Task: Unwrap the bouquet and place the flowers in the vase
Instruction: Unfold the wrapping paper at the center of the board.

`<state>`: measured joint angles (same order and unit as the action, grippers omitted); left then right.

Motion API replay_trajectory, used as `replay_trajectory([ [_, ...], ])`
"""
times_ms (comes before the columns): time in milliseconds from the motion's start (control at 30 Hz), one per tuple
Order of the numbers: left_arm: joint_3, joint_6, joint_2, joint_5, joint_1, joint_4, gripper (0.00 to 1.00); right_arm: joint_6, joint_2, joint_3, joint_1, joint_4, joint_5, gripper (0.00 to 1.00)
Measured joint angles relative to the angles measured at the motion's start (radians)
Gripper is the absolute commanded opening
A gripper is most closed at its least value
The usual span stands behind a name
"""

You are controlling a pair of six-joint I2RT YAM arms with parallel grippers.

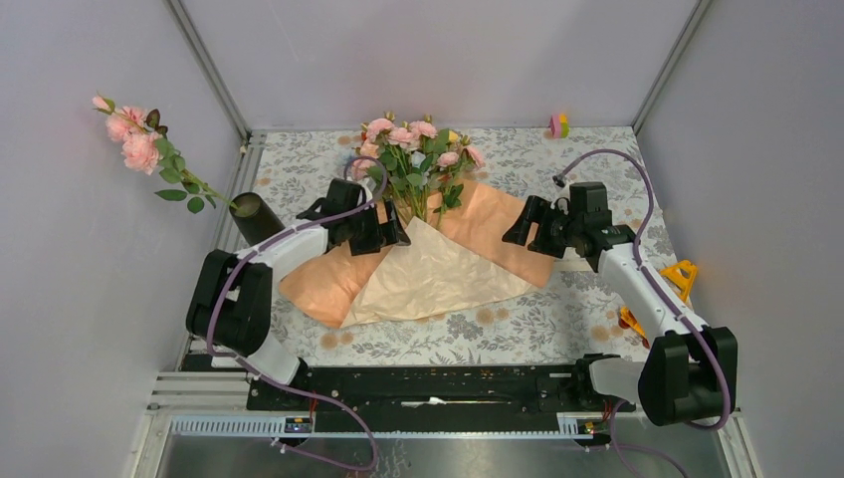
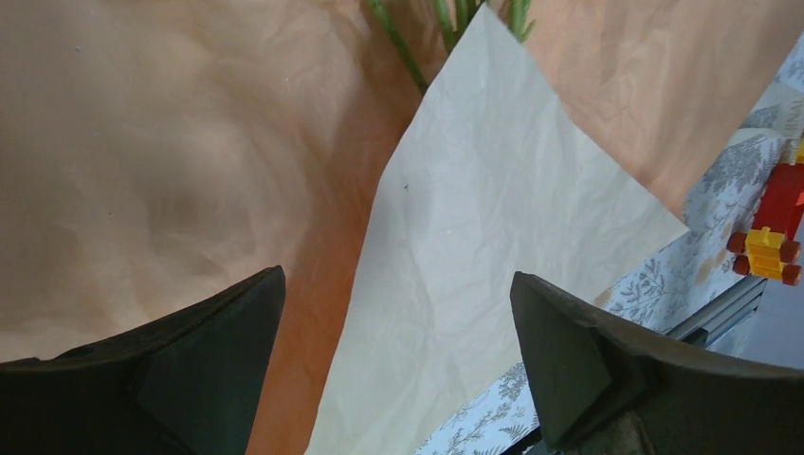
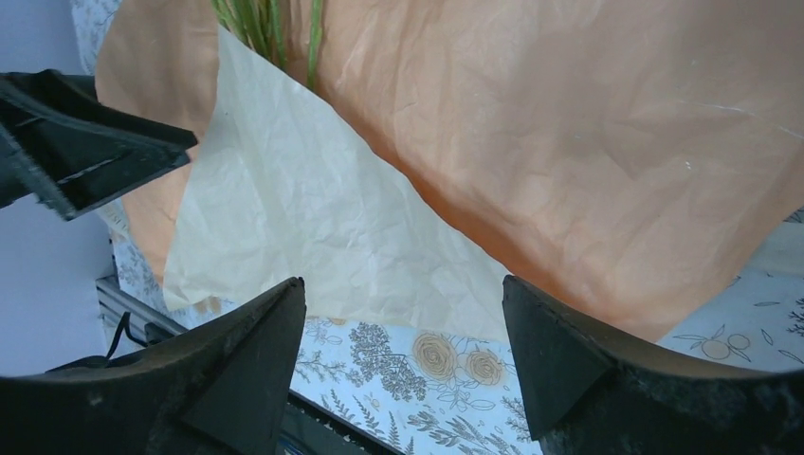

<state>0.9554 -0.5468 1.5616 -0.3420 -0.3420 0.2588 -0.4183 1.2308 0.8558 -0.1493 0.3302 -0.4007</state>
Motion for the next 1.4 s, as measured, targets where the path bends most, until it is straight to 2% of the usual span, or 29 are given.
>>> replay_trajectory([
  [300, -0.018, -0.004, 0.061, -0.071, 0.000, -0.060, 0.93, 0.008, -0.004, 0.011, 0.006, -0.003, -0.088, 0.82],
  [567, -0.129, -0.028, 0.042, -0.188, -0.013, -0.139, 0.90, 0.008, 0.002, 0.018, 0.006, -0.003, -0.120, 0.82],
  [1167, -0.272, -0.052, -0.339, -0.293, -0.188, -0.148, 0.94, 0.019, 0.063, 0.100, 0.004, -0.006, -0.194, 0.83],
  [1400, -0.310, -0.043, -0.444, -0.348, -0.245, -0.120, 0.96, 0.031, 0.091, 0.178, -0.054, -0.001, -0.193, 0.83],
])
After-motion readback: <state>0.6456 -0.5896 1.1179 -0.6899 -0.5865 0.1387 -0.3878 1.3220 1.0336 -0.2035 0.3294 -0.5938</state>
